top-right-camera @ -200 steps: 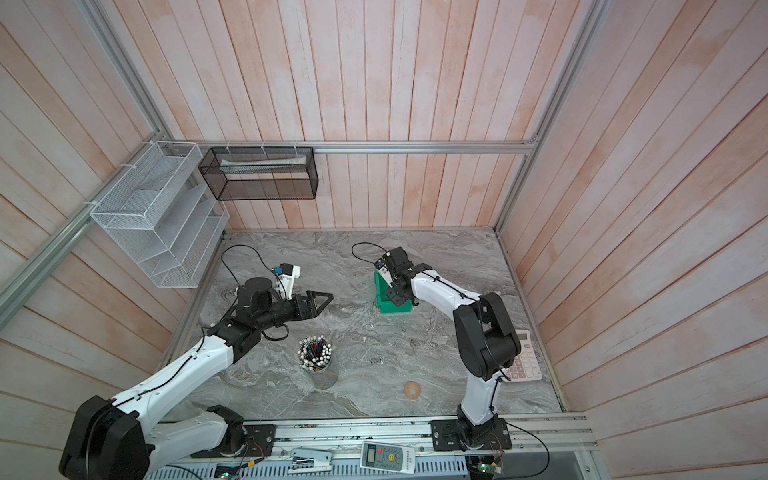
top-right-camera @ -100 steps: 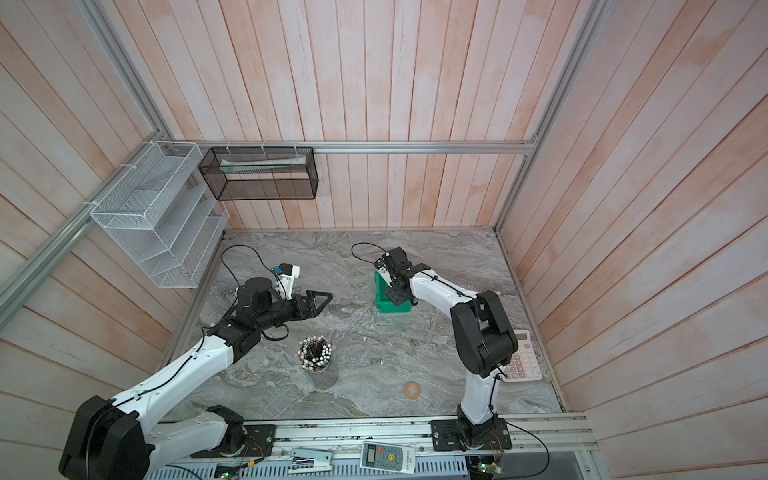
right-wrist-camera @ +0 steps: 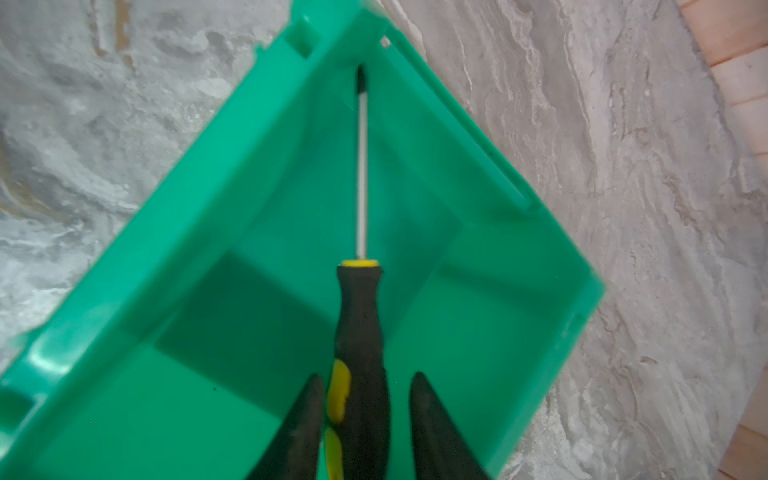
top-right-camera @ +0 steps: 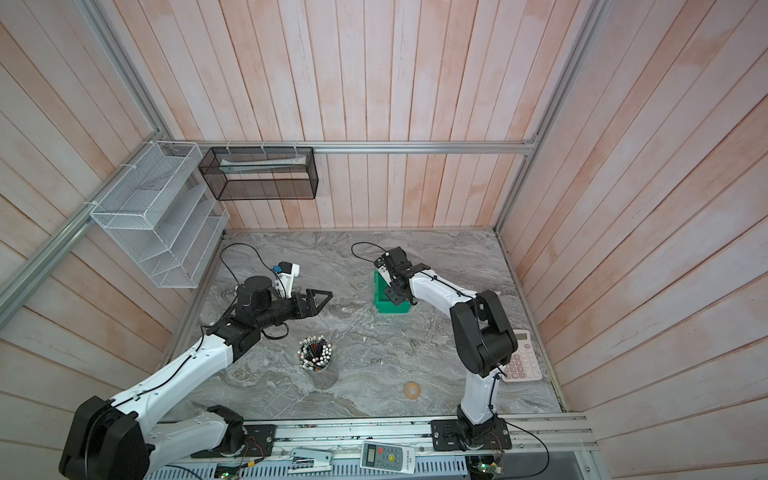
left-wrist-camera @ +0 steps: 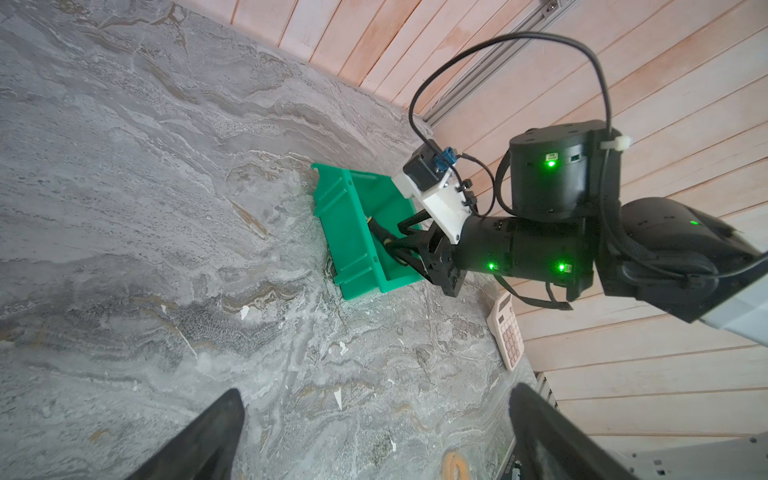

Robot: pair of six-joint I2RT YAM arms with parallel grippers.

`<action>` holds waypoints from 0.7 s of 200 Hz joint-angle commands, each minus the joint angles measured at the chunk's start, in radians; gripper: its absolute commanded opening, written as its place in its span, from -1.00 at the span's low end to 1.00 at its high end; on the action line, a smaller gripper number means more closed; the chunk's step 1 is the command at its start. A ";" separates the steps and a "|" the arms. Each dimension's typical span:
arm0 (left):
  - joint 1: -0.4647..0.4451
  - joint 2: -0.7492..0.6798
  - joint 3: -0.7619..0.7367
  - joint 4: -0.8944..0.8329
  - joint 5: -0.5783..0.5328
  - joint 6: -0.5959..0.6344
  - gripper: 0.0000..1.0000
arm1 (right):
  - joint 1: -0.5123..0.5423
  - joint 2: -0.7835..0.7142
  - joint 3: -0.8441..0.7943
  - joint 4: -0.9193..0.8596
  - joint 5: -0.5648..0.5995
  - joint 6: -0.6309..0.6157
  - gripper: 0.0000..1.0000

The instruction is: Put the screwdriver in the bin

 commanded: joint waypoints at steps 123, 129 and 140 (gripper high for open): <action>-0.005 0.003 0.103 -0.081 -0.077 0.084 1.00 | 0.002 -0.124 0.011 0.097 0.041 0.075 0.29; -0.004 0.005 0.117 -0.089 -0.087 0.089 1.00 | 0.001 -0.140 0.009 0.114 0.050 0.087 0.30; -0.005 0.014 0.144 -0.099 -0.102 0.100 1.00 | -0.002 -0.163 0.008 0.141 0.064 0.112 0.33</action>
